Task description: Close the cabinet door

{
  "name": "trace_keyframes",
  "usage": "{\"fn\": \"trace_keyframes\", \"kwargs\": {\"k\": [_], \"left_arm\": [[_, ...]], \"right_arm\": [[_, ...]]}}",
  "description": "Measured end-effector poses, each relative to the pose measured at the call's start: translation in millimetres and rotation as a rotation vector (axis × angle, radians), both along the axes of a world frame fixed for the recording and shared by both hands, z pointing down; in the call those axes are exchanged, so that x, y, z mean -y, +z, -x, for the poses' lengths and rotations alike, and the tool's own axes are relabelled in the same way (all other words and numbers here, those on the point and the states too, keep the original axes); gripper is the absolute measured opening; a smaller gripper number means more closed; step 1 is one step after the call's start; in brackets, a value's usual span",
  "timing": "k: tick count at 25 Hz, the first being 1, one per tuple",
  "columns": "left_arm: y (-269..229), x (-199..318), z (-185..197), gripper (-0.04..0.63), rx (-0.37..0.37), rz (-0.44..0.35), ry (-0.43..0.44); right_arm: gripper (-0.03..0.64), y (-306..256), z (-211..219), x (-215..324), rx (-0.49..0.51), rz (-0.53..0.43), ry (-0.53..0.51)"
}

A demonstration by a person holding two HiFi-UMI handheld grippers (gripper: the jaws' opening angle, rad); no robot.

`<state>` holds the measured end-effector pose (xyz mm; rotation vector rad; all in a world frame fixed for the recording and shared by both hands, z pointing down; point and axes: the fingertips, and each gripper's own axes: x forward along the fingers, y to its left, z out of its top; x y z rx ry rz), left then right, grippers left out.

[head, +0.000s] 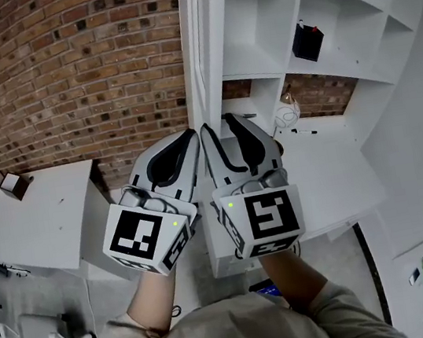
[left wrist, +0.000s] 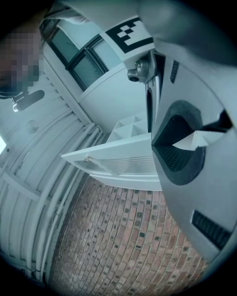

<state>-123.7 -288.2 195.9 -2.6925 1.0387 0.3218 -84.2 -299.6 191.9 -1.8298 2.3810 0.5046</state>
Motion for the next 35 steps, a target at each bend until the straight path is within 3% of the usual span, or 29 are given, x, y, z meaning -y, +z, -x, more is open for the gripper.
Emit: {"fn": "trace_keyframes", "kwargs": {"k": [18, 26, 35], "left_arm": [[10, 11, -1, 0.008, -0.006, 0.025, 0.026], [17, 13, -34, 0.007, 0.023, 0.032, 0.078], [20, 24, -96, 0.007, 0.043, 0.041, 0.113]], "right_arm": [[0.114, 7, -5, 17, 0.061, 0.063, 0.063], [0.089, 7, -56, 14, 0.103, 0.081, 0.08], [0.084, 7, -121, 25, 0.139, 0.108, 0.014]]}}
